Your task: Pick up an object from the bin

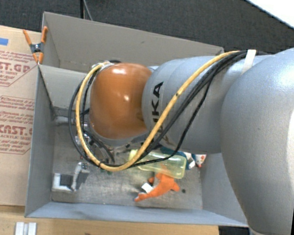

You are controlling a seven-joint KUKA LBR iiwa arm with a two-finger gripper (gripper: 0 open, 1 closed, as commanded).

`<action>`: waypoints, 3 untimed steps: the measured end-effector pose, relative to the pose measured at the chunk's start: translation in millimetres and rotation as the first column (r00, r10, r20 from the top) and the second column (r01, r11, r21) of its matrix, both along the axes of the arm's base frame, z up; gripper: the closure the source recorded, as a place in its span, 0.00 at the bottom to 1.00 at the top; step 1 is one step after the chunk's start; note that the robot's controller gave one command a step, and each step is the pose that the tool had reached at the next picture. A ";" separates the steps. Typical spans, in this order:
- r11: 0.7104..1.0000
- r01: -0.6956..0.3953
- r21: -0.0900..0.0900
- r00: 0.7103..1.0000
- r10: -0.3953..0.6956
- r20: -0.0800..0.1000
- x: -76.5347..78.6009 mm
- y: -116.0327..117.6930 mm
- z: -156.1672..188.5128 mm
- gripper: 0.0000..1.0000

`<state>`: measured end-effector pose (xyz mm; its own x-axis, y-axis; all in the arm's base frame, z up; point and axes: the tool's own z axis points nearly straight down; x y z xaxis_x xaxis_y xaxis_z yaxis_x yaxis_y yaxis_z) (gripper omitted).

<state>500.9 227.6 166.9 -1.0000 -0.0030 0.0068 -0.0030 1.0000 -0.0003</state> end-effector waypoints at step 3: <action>0.999 -0.036 0.004 0.999 0.036 0.015 -1.8 12.4 16.8 0.00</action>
Offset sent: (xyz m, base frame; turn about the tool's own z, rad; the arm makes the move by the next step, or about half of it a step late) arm -0.0083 0.0123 0.0775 0.0350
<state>499.1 240.0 183.7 -0.9992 -0.0390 -0.0083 -0.0390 0.9992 0.0032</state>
